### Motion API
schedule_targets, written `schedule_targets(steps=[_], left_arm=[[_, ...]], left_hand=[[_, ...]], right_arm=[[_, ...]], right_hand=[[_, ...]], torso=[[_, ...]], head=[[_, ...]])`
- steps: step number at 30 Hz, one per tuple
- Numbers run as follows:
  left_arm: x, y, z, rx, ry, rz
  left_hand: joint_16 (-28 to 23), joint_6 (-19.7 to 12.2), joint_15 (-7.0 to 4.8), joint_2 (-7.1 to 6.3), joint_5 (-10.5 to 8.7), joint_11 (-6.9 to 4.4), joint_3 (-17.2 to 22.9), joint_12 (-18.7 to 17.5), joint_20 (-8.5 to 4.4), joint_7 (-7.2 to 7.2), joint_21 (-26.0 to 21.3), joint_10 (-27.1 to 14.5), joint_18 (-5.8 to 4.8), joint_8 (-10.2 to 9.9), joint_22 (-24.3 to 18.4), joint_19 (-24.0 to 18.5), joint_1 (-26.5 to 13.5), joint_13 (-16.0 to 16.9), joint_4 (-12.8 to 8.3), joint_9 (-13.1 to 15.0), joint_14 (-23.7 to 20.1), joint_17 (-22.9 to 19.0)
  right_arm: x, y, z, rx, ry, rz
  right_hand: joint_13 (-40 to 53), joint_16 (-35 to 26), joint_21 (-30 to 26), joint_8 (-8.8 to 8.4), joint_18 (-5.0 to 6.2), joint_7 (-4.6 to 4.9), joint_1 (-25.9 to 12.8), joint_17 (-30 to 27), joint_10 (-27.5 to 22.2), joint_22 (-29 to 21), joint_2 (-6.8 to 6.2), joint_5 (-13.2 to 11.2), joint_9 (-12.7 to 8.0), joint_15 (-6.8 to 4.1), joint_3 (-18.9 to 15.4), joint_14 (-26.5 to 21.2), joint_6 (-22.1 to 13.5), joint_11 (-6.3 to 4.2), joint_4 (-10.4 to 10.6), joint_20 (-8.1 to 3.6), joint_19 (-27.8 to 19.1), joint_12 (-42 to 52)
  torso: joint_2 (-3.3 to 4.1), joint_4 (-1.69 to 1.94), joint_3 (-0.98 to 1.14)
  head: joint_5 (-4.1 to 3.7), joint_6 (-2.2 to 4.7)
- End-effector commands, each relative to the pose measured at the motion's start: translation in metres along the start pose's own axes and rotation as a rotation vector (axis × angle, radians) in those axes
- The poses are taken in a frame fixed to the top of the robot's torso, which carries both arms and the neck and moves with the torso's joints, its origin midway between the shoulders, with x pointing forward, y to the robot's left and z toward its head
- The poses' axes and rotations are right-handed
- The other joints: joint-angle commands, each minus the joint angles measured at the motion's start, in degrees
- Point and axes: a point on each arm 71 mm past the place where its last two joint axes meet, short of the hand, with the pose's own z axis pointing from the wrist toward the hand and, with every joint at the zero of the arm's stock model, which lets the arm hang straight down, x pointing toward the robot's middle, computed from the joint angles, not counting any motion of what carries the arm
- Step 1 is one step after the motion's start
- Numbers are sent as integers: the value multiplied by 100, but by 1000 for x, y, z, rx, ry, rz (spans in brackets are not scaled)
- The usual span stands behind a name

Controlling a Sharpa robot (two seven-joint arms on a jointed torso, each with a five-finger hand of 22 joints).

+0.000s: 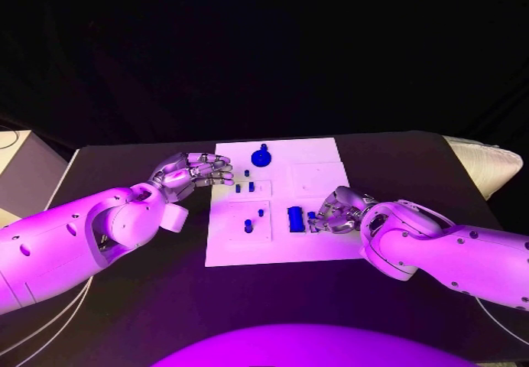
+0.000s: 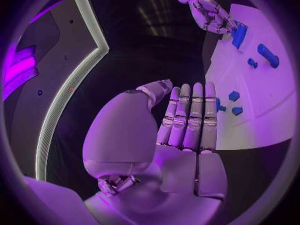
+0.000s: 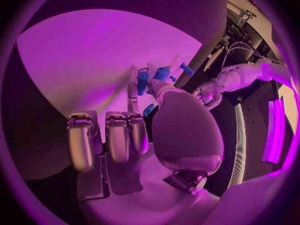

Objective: Assemble the parts on the task board

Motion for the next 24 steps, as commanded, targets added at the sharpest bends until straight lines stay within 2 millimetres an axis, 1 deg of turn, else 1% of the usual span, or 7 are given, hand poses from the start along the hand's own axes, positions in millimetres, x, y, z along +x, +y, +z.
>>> schedule_targets(steps=[1,4,12,16,18,20,24], left_arm=[[2,0,1,6,20,-11],[2,0,1,5,19,-11],[2,0,1,4,19,-11],[2,0,1,4,19,-11],[2,0,1,4,19,-12],[2,0,1,4,20,-12],[1,0,0,2,19,-12]], left_hand=[[-20,-7,-7,35,33,0,1,3,9,4,-19,-41,60,-34,-10,41,-2,4,19,-9,44,5],[-24,-8,-7,38,33,0,0,3,10,3,-23,-42,60,-34,-13,43,-6,4,25,-9,45,7],[-27,-9,-7,40,33,1,-1,2,10,4,-27,-43,60,-35,-16,45,-11,4,30,-9,45,9],[-27,-9,-7,40,33,1,-1,2,10,4,-27,-43,60,-35,-16,45,-11,4,30,-9,45,9],[-27,-9,-7,40,33,1,-1,2,10,4,-27,-43,60,-35,-16,45,-11,4,30,-9,45,9],[-27,-9,-7,40,33,1,-1,2,10,4,-27,-43,60,-35,-16,45,-11,4,30,-9,45,9],[-27,-9,-7,40,33,1,-1,2,10,4,-27,-43,60,-35,-16,45,-11,4,30,-9,45,9]], right_arm=[[1,0,0,-4,2,-13],[0,-1,0,1,3,-16],[0,-1,0,-4,1,-14],[0,-1,-1,-13,-1,-13],[-1,-2,-2,-21,1,-14],[-1,-3,-4,-33,7,-15],[0,-7,-8,-58,26,-14]], right_hand=[[1510,37,-8,7,-98,13,-96,1509,606,1465,8,-38,-8,-17,-66,598,-32,-2,-5,-17,573,12],[1510,37,-19,3,-96,16,-180,1509,606,1462,32,-76,-17,-14,-191,598,-32,2,-2,-14,571,12],[1510,37,-38,5,-92,10,-315,1509,606,1459,192,-435,-44,-15,-750,598,-17,-1,9,-11,567,12],[1510,37,-39,6,-92,7,-300,1509,606,1458,217,-472,-47,-16,-811,598,-17,-3,4,-12,567,12],[1510,37,-37,5,-92,3,-226,1509,606,1459,234,-504,-50,-19,-840,598,-20,-6,-6,-14,567,12],[1510,37,-48,5,-91,4,-53,1509,606,1457,233,-635,-56,-21,-870,598,-26,-7,-14,-17,565,12],[1510,37,-49,0,-91,16,322,1509,606,1457,169,-944,-72,-15,-980,598,-38,2,-17,-14,565,12]], torso=[[-4,-5,2],[-3,-6,1],[1,-1,2],[-1,1,4],[-3,2,4],[-2,3,1],[-3,0,5]], head=[[0,2],[-3,4],[-7,10],[-9,6],[-4,5],[3,0],[17,-7]])
